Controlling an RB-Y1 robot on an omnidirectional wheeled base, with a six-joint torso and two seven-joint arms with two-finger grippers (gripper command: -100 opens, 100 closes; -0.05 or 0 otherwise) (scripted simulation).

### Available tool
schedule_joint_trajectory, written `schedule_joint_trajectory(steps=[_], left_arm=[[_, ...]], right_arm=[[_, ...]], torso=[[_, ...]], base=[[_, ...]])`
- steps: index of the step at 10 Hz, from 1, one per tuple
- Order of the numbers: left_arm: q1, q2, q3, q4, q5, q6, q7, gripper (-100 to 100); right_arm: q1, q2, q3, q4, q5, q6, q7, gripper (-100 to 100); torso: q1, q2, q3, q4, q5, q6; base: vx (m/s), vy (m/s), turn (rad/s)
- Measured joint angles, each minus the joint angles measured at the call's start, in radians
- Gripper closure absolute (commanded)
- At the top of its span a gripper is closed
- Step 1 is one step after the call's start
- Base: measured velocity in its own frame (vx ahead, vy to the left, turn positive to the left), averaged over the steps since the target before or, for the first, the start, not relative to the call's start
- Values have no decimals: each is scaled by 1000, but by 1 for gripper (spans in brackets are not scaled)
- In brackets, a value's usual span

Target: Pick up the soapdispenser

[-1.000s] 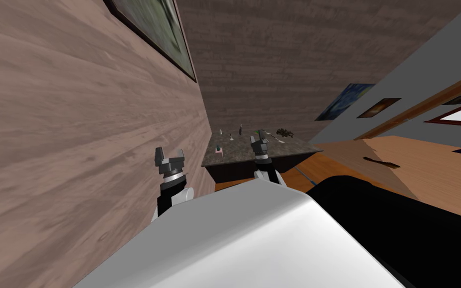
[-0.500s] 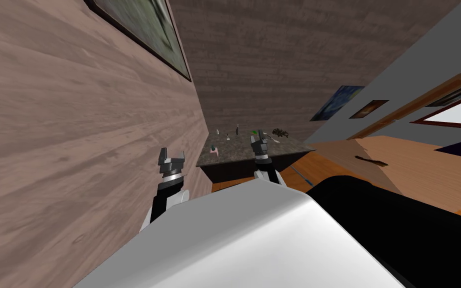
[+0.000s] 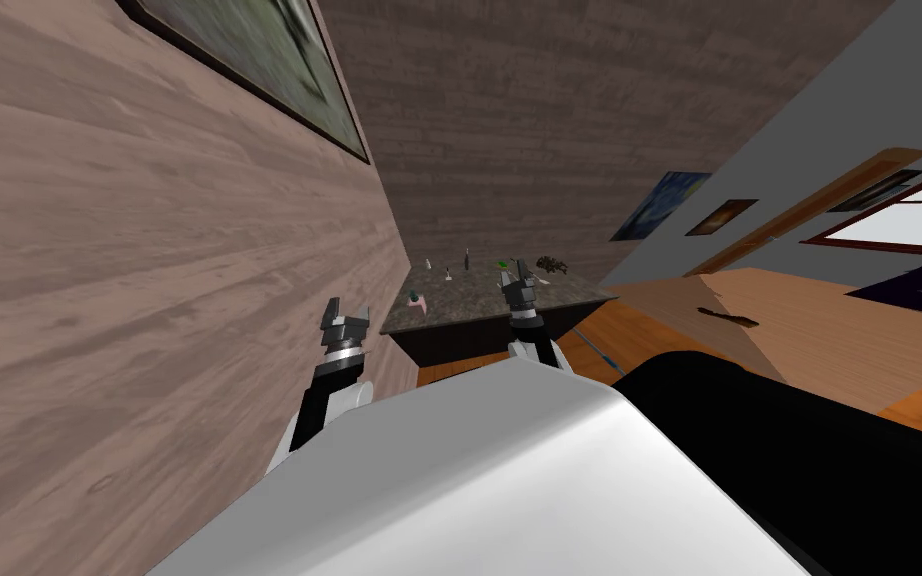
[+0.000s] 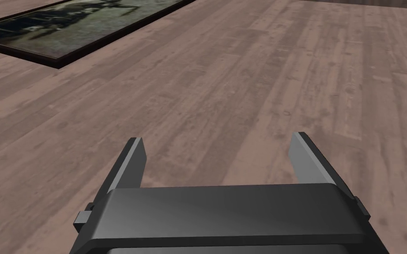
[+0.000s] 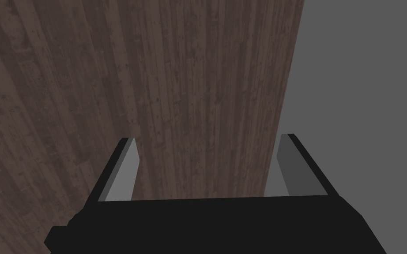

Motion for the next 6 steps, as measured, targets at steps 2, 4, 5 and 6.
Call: schedule_joint_trajectory(steps=[2,4,5,6], left_arm=[[-1,11,13,9,11,41,5,-100],[-3,16,25,8,22,88,10,-100],[-1,21,32,9,28,116,13,-100],[0,20,36,9,32,142,14,-100]], right_arm=[[0,0,0,0,0,0,0,0],[0,0,0,0,0,0,0,0],[0,0,0,0,0,0,0,0],[0,0,0,0,0,0,0,0]], torso=[[0,0,0,0,0,0],[-1,0,0,0,0,0],[-2,0,0,0,-1,0],[-2,-1,0,0,-1,0]], base=[[-9,-105,-15],[-20,-139,-45],[-13,-141,-30],[-11,-87,-6]])
